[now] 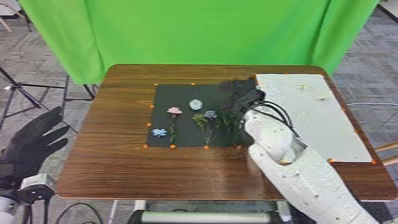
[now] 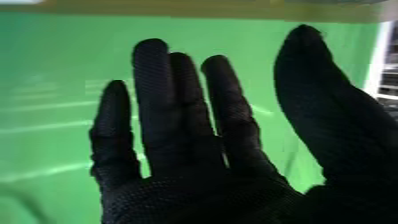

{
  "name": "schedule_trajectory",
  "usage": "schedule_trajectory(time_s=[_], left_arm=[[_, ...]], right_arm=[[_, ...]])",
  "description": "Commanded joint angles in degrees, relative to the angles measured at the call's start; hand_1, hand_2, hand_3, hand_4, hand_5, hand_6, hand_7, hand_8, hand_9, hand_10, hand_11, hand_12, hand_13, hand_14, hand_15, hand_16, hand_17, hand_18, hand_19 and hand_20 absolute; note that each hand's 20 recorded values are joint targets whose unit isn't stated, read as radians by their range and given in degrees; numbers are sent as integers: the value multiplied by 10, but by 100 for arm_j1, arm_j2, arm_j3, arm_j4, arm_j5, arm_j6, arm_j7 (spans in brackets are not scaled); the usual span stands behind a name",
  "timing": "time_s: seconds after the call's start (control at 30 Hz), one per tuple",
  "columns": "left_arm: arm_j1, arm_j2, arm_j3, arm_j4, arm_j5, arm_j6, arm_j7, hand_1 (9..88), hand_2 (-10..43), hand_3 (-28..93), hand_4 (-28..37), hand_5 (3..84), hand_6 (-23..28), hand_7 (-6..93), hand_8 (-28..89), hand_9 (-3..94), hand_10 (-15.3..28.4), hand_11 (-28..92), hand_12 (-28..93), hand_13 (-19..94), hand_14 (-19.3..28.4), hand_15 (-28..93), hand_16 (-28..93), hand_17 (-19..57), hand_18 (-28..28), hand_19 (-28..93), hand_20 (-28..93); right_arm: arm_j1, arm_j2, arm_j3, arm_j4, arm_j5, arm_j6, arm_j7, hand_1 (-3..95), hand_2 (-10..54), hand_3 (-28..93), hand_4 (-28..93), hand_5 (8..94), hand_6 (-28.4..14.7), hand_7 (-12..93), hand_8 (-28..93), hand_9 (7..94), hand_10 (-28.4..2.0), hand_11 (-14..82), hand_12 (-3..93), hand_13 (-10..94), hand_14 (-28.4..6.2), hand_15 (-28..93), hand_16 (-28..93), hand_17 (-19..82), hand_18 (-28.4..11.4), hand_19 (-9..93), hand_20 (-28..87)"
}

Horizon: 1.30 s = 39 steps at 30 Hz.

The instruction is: Arrange flowers

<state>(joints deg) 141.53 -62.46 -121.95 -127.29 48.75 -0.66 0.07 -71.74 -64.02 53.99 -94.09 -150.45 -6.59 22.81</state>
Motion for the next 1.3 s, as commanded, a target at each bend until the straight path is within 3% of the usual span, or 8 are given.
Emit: schedule_trajectory(time_s=[0.03, 0.37, 0.57, 0.77, 0.93, 1.07, 1.17, 1.3], left_arm=[[99, -60, -39, -42, 10, 32, 36, 225, -15, 699, -283, 217, 10, 174, -86, 177, 89, 115, 185, 137, 120, 191, 45, -106, 193, 386, 75], [97, -57, -63, -40, 15, 7, 47, 226, -15, 699, -283, 217, 9, 179, -90, 178, 89, 118, 184, 139, 119, 190, 45, -105, 192, 384, 76], [93, -47, -66, -32, 11, -3, 60, 225, -16, 701, -283, 217, 9, 181, -92, 178, 88, 118, 184, 140, 119, 189, 45, -104, 192, 383, 75], [83, -45, -67, -26, 7, -9, 55, 225, -17, 702, -283, 217, 8, 183, -93, 178, 88, 117, 183, 140, 118, 190, 45, -105, 192, 384, 76], [98, -42, -60, -34, 8, 5, 58, 226, -17, 700, -283, 217, 8, 184, -94, 178, 88, 118, 183, 141, 118, 190, 45, -105, 192, 383, 75], [73, -55, -51, -23, 9, -8, 47, 226, -17, 700, -283, 216, 8, 185, -94, 179, 88, 119, 183, 141, 118, 190, 44, -105, 192, 383, 75], [114, -80, -58, -49, 14, 5, 67, 225, -17, 701, -283, 217, 8, 184, -94, 179, 88, 121, 183, 141, 118, 190, 44, -105, 192, 383, 75], [111, -87, -59, -46, 10, 11, 63, 226, -17, 701, -283, 217, 8, 185, -94, 179, 89, 122, 182, 141, 118, 190, 45, -105, 192, 383, 75]], right_arm=[[555, 932, 430, 794, 32, -123, 601, 286, -95, 894, -273, 330, -40, 396, -171, 380, -142, 292, 252, 392, -102, 500, 169, 101, -202, 618, 433], [518, 1246, 918, 1504, 340, -328, 983, 261, -95, 888, -266, 220, -73, 261, -106, 245, -156, 100, 262, 250, -148, 57, 281, 21, -229, 440, 216], [490, 1219, 1235, 1818, 839, -593, 1126, 265, -95, 894, -252, 195, -77, 231, -88, 225, -150, 55, 269, 238, -162, 6, 258, 19, -237, 424, 179], [322, 1208, 1465, 2021, 1006, -648, 1097, 274, -95, 899, -247, 197, -74, 237, -87, 238, -139, 58, 267, 306, -118, 54, 245, 10, -232, 418, 167], [236, 1214, 1431, 2192, 669, -295, 713, 307, -95, 911, -271, 286, -43, 318, -148, 364, -97, 158, 222, 465, -62, 182, 242, 51, -206, 459, 187], [155, 1251, 1335, 2250, 599, 384, 396, 382, -95, 891, -281, 405, 5, 426, -210, 507, -85, 307, 212, 595, -19, 351, 257, 137, -170, 578, 282], [67, 1267, 1270, 2161, 610, 867, 212, 452, -95, 829, -282, 498, 28, 531, -80, 649, -58, 258, 372, 691, 13, 378, 351, 197, -157, 658, 341], [-68, 1281, 1192, 1824, 640, 1307, -67, 482, -89, 830, -282, 618, 43, 577, 9, 805, -52, 226, 494, 777, -3, 485, 347, 244, -163, 710, 389]])
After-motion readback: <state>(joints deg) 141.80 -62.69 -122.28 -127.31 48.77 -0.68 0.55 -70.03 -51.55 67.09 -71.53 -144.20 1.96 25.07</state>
